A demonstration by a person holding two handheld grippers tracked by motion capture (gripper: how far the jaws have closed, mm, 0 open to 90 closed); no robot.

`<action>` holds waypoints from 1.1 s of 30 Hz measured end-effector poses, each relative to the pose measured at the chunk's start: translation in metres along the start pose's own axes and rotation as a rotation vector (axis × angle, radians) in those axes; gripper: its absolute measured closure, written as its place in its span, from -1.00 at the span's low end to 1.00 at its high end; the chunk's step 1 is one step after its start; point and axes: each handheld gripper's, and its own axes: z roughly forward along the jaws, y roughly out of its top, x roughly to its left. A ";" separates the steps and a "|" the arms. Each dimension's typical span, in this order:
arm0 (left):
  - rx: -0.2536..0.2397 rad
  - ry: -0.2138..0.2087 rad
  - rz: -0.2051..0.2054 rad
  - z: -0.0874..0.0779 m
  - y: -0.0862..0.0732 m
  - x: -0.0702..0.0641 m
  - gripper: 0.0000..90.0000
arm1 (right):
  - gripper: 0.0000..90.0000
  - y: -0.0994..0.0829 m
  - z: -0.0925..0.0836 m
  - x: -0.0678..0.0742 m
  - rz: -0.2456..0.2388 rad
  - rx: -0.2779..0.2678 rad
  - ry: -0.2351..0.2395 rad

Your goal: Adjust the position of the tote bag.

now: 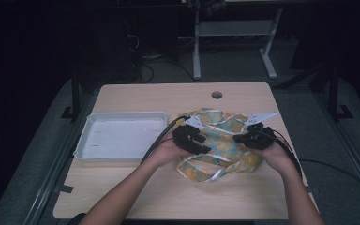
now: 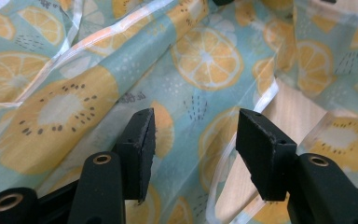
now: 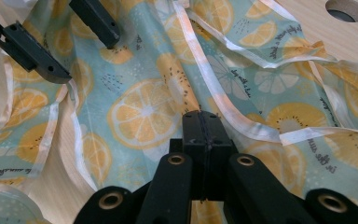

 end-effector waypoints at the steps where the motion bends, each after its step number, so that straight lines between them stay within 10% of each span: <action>1: 0.002 0.014 0.009 0.000 -0.001 -0.001 0.05 | 0.99 0.000 0.000 0.000 -0.001 0.000 0.000; 8: 0.001 0.091 0.059 -0.004 -0.006 -0.003 0.42 | 0.99 -0.001 0.000 -0.001 0.001 0.000 -0.002; 14: 0.058 0.069 0.071 0.002 -0.013 -0.003 0.96 | 0.99 -0.001 0.000 -0.001 0.009 -0.003 -0.002; 20: 0.057 0.041 0.050 0.001 -0.015 -0.003 1.00 | 0.99 -0.001 -0.002 -0.002 0.007 -0.009 -0.001; 26: 0.053 0.021 0.034 -0.009 -0.017 -0.009 0.51 | 0.99 -0.002 -0.004 -0.002 0.011 -0.015 0.003; 33: 0.065 0.097 0.034 -0.028 -0.028 -0.014 -0.02 | 0.99 -0.002 -0.003 0.000 0.015 -0.015 0.006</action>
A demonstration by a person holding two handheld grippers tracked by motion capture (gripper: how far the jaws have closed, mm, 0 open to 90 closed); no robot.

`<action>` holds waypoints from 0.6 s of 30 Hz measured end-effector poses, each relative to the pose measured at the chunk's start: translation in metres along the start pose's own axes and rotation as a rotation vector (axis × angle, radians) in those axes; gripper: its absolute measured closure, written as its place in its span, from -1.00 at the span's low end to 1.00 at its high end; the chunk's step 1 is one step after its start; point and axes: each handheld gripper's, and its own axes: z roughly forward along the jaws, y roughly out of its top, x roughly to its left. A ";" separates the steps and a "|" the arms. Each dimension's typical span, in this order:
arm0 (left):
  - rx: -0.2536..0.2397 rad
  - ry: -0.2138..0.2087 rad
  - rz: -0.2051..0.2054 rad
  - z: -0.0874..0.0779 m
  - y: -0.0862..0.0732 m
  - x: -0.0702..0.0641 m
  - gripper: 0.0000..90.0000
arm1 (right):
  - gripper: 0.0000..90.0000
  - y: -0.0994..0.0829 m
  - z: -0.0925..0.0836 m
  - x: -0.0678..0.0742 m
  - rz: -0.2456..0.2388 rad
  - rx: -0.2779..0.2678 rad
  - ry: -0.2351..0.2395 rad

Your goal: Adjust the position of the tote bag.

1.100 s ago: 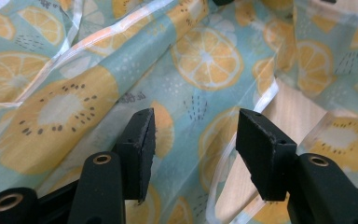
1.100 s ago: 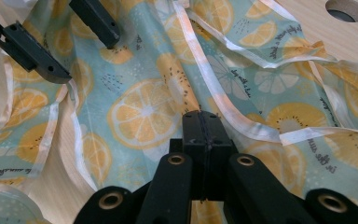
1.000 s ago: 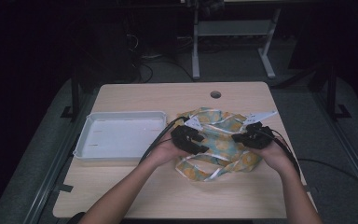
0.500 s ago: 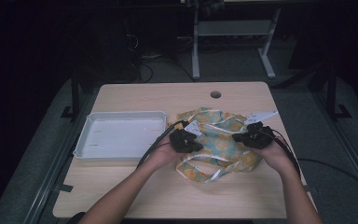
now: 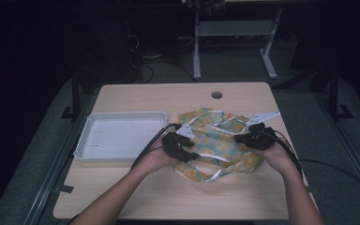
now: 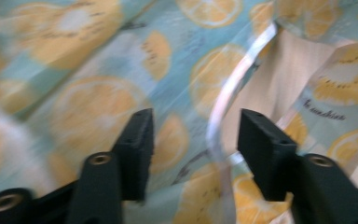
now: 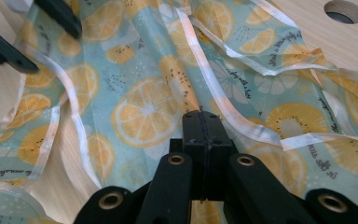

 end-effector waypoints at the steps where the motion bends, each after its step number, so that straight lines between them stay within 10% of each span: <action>1: 0.018 0.027 0.006 -0.003 -0.003 0.001 -0.07 | 0.99 0.000 0.000 0.000 0.000 0.001 -0.001; 9: 0.064 0.091 0.028 0.003 -0.010 0.000 -0.03 | 1.00 0.001 0.000 0.000 -0.007 0.004 -0.003; 18: 0.020 0.019 -0.012 -0.004 -0.012 0.008 0.98 | 1.00 0.000 -0.003 -0.001 -0.003 -0.006 -0.006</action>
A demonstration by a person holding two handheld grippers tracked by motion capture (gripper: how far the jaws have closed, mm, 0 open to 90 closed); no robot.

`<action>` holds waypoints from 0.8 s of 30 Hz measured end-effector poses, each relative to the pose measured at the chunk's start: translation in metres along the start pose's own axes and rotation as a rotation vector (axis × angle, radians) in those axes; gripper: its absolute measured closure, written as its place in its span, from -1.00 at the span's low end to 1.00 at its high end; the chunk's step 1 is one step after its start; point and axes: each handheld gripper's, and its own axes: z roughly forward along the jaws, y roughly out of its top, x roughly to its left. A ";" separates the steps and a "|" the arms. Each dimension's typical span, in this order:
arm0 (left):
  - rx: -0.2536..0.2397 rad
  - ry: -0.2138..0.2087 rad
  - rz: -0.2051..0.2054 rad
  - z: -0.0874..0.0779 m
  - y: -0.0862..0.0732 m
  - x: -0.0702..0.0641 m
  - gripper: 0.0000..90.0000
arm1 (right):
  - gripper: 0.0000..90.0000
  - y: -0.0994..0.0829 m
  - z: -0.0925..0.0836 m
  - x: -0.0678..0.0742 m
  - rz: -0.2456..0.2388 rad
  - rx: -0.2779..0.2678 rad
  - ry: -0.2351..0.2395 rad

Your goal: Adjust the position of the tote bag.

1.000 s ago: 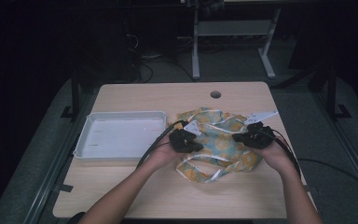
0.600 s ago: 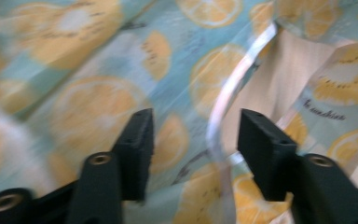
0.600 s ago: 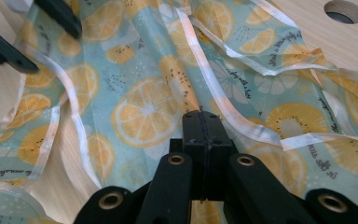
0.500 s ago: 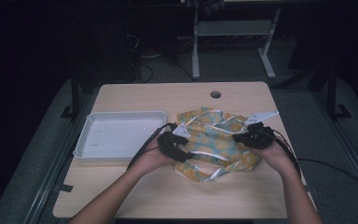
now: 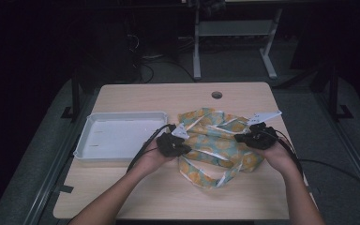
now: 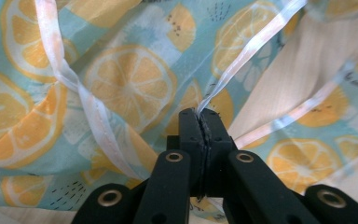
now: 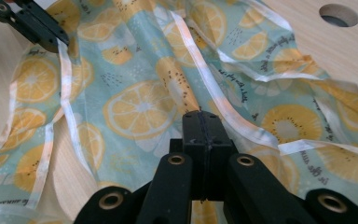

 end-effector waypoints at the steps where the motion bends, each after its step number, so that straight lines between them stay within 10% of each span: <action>1: -0.023 -0.009 -0.020 -0.001 0.000 0.000 0.99 | 1.00 0.001 0.000 0.000 -0.001 -0.007 -0.003; 24: 0.024 -0.173 -0.021 -0.013 -0.028 -0.009 0.99 | 1.00 0.005 0.014 -0.039 0.118 0.057 -0.087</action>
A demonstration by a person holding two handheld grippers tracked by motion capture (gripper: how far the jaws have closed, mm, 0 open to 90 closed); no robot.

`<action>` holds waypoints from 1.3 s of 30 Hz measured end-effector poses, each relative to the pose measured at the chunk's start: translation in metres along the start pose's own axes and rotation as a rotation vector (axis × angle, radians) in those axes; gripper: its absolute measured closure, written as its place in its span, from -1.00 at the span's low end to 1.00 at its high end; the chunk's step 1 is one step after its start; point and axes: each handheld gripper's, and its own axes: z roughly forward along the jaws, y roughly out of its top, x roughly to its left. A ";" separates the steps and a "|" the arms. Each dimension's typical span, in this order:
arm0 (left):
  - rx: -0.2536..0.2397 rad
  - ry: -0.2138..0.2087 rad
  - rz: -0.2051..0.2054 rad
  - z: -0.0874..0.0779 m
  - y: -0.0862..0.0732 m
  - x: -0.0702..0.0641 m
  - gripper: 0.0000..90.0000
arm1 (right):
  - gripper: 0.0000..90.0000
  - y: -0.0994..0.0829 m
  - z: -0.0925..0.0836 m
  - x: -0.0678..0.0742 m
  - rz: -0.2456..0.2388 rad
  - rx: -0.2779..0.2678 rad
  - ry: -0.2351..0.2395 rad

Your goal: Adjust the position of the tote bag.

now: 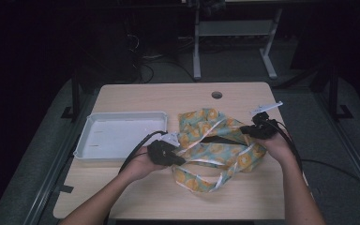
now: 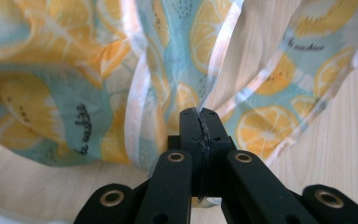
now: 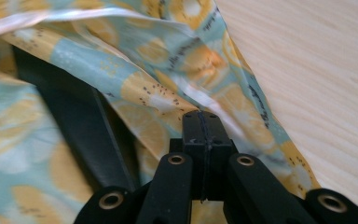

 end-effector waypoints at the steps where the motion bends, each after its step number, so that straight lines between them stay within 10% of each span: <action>1: 0.005 -0.006 -0.005 0.001 -0.001 0.000 1.00 | 1.00 -0.001 0.002 -0.002 0.005 0.011 -0.008; 20: 0.039 -0.024 -0.014 0.001 -0.017 -0.006 0.91 | 0.93 -0.013 0.025 -0.015 0.060 0.076 -0.042; 39: -0.148 0.074 -0.039 -0.035 0.037 0.004 0.00 | 0.17 0.000 -0.041 0.009 0.034 -0.058 0.017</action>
